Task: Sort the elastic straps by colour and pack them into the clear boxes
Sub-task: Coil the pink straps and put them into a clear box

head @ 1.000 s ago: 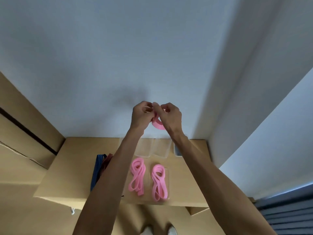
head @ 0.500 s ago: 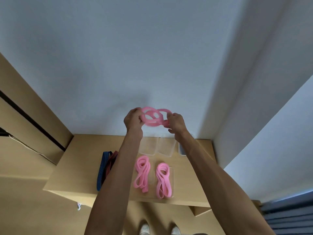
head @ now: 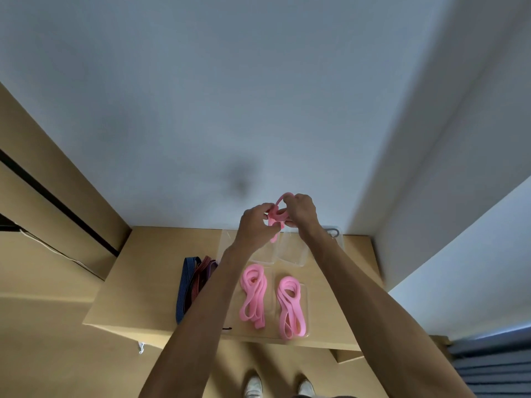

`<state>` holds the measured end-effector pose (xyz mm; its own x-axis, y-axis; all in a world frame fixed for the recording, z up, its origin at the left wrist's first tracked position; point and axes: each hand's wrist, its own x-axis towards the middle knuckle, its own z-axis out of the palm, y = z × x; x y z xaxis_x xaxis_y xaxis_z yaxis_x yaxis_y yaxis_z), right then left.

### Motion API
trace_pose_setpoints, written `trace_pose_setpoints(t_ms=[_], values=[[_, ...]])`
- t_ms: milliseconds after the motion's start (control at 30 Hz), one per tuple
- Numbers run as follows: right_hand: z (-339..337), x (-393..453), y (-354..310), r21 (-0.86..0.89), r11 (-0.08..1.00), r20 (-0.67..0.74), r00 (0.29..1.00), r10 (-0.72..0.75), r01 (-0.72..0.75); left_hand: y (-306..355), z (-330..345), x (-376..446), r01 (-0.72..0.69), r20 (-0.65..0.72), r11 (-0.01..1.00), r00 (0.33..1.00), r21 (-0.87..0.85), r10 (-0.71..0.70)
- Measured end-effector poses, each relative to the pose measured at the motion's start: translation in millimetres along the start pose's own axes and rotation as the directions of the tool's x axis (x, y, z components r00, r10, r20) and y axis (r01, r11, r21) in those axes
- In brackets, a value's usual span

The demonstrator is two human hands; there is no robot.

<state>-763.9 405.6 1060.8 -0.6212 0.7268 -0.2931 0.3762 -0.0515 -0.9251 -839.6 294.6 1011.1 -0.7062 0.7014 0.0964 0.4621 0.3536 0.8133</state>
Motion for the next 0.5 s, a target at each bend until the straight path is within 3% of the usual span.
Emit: trace_pose_setpoints(t_ms=[167,300,400,500], values=[[5,4,-4,-0.042,0.998,0.043,0.998,-0.051,0.052,-5,5,9,-0.011,-0.171,0.999,0.985,0.033,0.016],[6,5,-1,-0.051,0.993,0.122,0.988,-0.096,0.103,-15,2,22,0.2,-0.229,0.969,0.946,-0.149,-0.23],[14,2,23,-0.063,0.989,-0.007,0.991,-0.131,0.131,-16,1,25,0.33,-0.125,0.774,0.878,-0.54,-0.461],[22,0,49,-0.045,0.999,-0.16,0.987,0.024,-0.031,-8,-1,24,0.308,-0.051,0.54,0.834,-0.783,-0.55]])
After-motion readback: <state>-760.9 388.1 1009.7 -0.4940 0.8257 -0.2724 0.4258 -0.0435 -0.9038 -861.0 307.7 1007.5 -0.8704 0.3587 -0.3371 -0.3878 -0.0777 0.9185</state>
